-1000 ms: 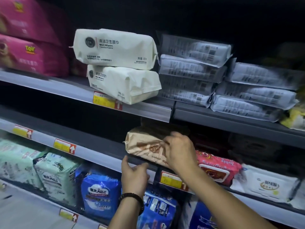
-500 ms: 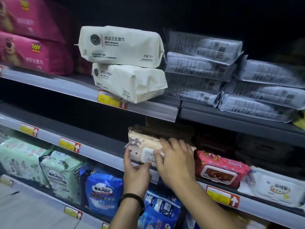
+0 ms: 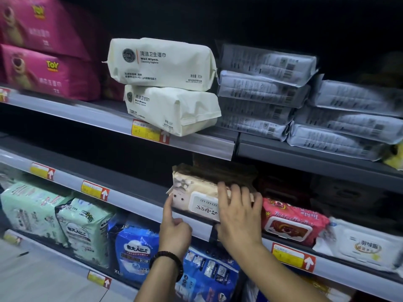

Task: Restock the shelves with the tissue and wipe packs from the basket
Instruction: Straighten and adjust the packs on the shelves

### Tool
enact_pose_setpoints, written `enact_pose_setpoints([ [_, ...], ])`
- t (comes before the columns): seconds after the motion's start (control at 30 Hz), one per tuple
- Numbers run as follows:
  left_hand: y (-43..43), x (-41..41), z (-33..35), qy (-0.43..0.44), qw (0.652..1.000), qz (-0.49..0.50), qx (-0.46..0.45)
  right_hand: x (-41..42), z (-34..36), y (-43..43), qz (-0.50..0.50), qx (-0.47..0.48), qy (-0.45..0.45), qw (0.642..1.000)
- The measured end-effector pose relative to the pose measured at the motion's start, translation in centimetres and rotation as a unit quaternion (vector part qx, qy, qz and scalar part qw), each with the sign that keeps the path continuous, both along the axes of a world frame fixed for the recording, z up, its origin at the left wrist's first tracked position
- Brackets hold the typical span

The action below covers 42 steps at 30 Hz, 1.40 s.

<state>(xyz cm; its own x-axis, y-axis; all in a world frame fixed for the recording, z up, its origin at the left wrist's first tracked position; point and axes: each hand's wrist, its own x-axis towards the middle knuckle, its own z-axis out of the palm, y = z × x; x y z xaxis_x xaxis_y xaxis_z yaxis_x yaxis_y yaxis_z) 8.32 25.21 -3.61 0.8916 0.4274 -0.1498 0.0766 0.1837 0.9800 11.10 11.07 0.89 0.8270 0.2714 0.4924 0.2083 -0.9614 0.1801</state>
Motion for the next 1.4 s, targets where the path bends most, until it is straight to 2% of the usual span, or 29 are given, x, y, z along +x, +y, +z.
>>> enact_pose_setpoints([
  [0.2, 0.3, -0.5, 0.8, -0.036, 0.999, -0.005, -0.023, 1.4, 0.7, -1.1, 0.07, 0.018, -0.068, 0.995],
  [0.33, 0.0, -1.1, 1.9, -0.092, 0.994, 0.047, -0.042, 0.5, 1.3, -1.3, 0.092, 0.083, -0.108, 0.986],
  [0.37, -0.1, -1.3, 2.2, -0.094, 0.992, 0.052, -0.073, -0.1, 1.5, -0.9, 0.087, 0.108, -0.106, 0.985],
  [0.47, -0.9, -1.9, 3.5, -0.098, 0.969, -0.029, -0.225, -2.5, 3.0, 0.7, 0.058, 0.201, -0.051, 0.977],
  [0.57, -1.4, -3.2, 4.2, -0.091, 0.955, -0.123, -0.253, -5.3, 4.3, 2.5, 0.034, 0.292, 0.057, 0.954],
  [0.67, -1.4, -3.9, 4.0, -0.077, 0.945, -0.116, -0.296, -7.4, 4.0, 3.1, 0.023, 0.333, 0.128, 0.934],
  [0.73, -1.1, -4.3, 3.9, -0.047, 0.952, -0.105, -0.282, -7.8, 3.7, 2.3, 0.038, 0.37, 0.206, 0.905],
  [0.8, -0.5, -4.6, 3.5, -0.013, 0.962, -0.11, -0.249, -7.4, 3.6, 0.9, 0.059, 0.409, 0.289, 0.864],
  [0.83, -0.2, -4.8, 3.5, -0.002, 0.965, -0.116, -0.234, -7.2, 3.8, 0.1, 0.072, 0.411, 0.304, 0.856],
  [0.97, 0.9, -5.5, 4.3, 0.028, 0.98, -0.139, -0.139, -7.1, 5.9, -2.9, 0.139, 0.34, 0.271, 0.89],
  [1.07, 1.5, -6.2, 5.3, 0.026, 0.988, -0.14, 0.066, -6.8, 6.8, -4.7, 0.171, 0.302, 0.241, 0.906],
  [1.13, 1.8, -6.7, 5.8, 0.015, 0.962, -0.113, 0.247, -6.3, 6.9, -5.3, 0.167, 0.277, 0.222, 0.92],
  [1.2, 1.7, -7.2, 6.3, 0.0, 0.918, -0.096, 0.384, -5.7, 7.0, -5.7, 0.171, 0.273, 0.225, 0.92],
  [1.4, 0.9, -7.2, 7.8, -0.071, 0.829, -0.091, 0.547, -5.0, 6.9, -6.7, 0.196, 0.308, 0.221, 0.904],
])
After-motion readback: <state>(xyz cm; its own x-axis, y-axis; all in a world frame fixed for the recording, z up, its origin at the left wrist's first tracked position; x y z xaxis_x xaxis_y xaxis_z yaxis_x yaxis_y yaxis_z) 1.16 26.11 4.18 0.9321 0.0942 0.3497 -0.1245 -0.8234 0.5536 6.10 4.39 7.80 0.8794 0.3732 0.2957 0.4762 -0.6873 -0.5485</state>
